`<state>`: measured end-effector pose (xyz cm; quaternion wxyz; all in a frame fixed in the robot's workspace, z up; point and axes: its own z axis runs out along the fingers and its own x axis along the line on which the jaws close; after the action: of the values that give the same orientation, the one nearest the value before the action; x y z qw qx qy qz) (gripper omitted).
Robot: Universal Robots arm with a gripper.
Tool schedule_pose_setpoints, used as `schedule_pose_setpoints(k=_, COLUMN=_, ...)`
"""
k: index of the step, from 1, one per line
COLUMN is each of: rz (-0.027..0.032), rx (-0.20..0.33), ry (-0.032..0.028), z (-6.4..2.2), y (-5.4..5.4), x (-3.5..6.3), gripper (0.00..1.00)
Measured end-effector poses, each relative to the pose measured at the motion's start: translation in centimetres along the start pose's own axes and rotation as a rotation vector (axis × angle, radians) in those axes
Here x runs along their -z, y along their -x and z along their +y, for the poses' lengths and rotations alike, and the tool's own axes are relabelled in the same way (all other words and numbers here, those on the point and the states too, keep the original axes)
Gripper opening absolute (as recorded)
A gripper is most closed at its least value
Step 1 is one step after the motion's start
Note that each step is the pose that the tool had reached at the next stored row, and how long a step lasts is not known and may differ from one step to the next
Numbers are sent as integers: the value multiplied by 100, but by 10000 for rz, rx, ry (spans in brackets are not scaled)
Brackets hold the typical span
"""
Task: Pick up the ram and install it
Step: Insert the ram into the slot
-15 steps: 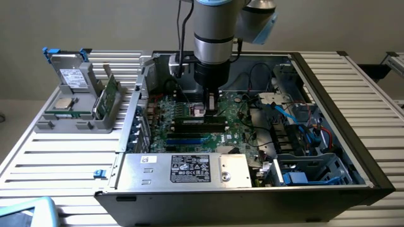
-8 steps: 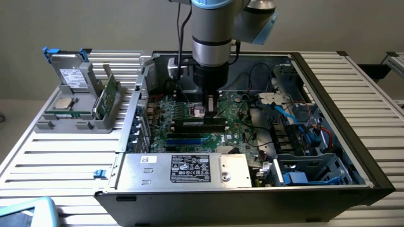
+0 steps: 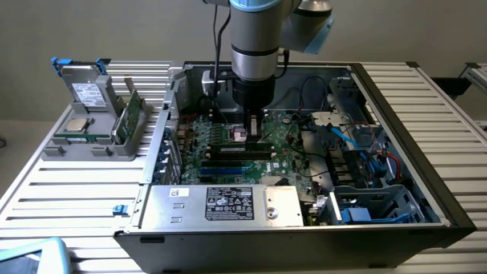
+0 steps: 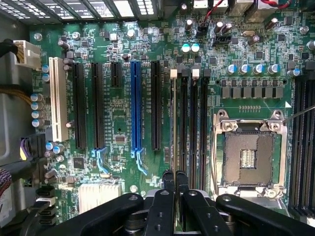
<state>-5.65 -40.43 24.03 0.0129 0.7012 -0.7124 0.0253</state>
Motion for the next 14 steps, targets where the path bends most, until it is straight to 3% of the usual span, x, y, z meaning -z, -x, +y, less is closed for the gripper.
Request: schedule_pose_setpoints(k=14, rz=70, rx=2, ry=23, z=1, y=33, x=-33, gripper=13)
